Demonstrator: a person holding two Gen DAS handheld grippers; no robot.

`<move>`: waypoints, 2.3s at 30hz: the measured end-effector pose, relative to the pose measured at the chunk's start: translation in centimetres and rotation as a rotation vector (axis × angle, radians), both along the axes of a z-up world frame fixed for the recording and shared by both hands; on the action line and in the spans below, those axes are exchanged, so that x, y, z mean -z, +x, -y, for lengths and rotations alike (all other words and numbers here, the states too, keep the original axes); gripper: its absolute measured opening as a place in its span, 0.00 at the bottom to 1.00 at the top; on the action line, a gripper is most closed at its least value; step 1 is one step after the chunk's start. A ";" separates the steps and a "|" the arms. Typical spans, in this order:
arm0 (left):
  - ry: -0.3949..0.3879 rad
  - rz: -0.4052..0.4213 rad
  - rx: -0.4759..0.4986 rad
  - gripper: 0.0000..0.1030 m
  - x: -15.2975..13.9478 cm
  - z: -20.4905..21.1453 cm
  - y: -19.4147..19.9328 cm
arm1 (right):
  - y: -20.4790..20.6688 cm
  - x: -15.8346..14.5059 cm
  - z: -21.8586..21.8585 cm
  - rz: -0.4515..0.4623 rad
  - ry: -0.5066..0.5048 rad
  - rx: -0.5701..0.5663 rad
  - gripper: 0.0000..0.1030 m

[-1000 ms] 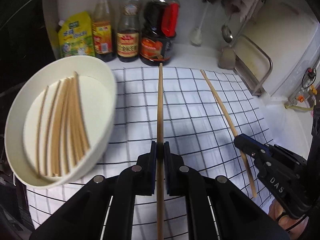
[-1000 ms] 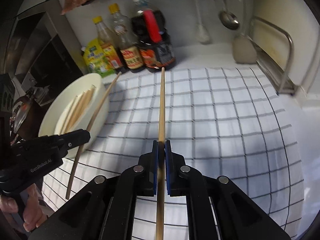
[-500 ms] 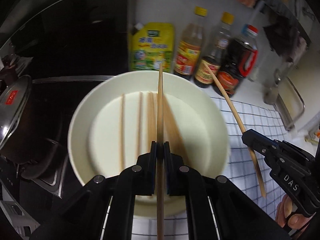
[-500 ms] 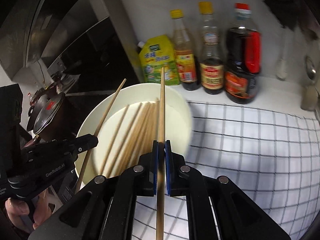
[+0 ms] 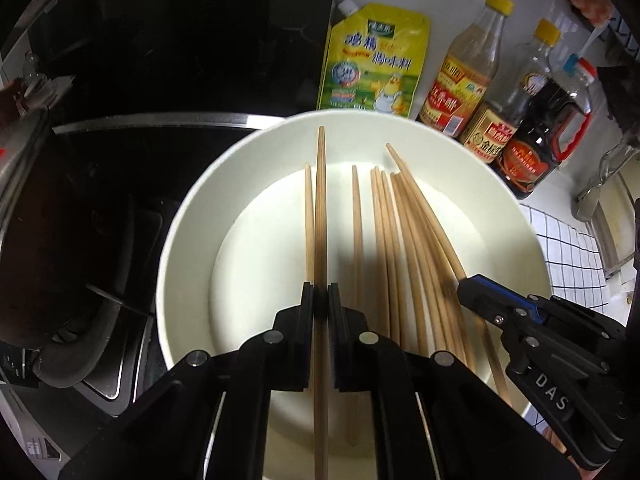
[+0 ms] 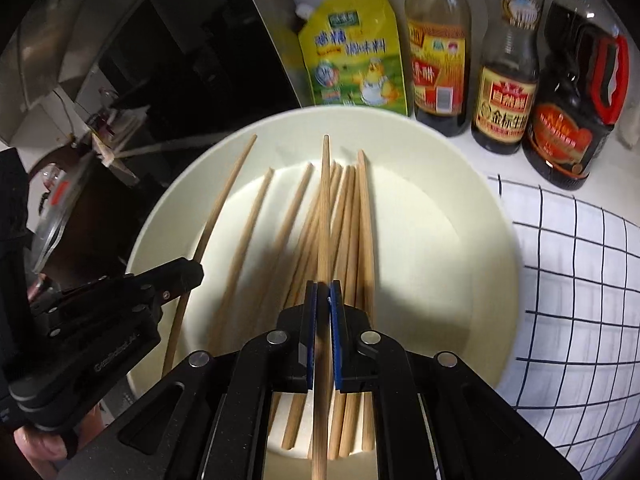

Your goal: Organize utensils

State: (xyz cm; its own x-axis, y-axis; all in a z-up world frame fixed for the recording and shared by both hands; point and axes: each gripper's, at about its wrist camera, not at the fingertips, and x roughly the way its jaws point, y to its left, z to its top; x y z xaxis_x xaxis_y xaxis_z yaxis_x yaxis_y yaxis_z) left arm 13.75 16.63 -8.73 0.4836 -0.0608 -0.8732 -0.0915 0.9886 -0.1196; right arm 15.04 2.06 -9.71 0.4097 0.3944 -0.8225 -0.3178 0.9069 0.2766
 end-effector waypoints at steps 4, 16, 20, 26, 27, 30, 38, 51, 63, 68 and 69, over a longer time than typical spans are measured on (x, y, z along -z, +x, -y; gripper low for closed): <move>0.012 -0.037 -0.001 0.08 1.1 -0.3 0.2 | 0.3 0.7 0.0 -0.015 -0.015 0.005 0.06; 0.025 -0.052 -0.051 0.31 0.1 -0.8 -0.5 | 0.1 -0.1 1.0 0.005 0.006 0.014 0.13; 0.042 0.001 -0.091 0.70 -1.5 -1.2 -1.7 | -1.0 -1.7 1.6 0.057 -0.005 0.011 0.29; 0.042 0.035 -0.099 0.71 -3.7 -0.8 -3.2 | -2.7 -3.6 2.4 0.097 -0.012 0.011 0.30; 0.045 0.039 -0.101 0.71 -4.0 -0.7 -3.4 | -3.0 -3.9 2.6 0.101 -0.010 0.011 0.30; 0.034 0.047 -0.102 0.71 -4.9 -0.4 -4.1 | -3.8 -4.6 3.0 0.110 -0.003 0.009 0.33; 0.040 0.082 -0.099 0.72 -6.8 0.8 -6.0 | -5.5 -6.0 3.8 0.123 -0.004 -0.006 0.38; 0.043 0.102 -0.101 0.83 -8.5 1.3 -7.9 | -7.6 -7.3 3.9 0.156 -0.005 -0.016 0.46; 0.046 0.112 -0.127 0.87 -9.2 1.0 -8.8 | -8.4 -8.0 4.7 0.165 -0.010 -0.005 0.49; 0.047 0.109 -0.136 0.88 -9.5 0.9 -9.1 | -8.9 -8.1 4.9 0.170 -0.010 -0.003 0.49; 0.049 0.107 -0.137 0.88 -9.5 0.9 -9.1 | -8.9 -8.1 4.9 0.171 -0.009 -0.003 0.49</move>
State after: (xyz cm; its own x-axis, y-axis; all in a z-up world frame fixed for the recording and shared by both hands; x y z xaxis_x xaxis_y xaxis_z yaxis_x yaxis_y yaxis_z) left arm 4.63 15.75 0.76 0.5749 0.0532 -0.8165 -0.2149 0.9727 -0.0879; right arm 6.14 -2.82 -1.57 0.5429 0.3884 -0.7446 -0.3621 0.9082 0.2097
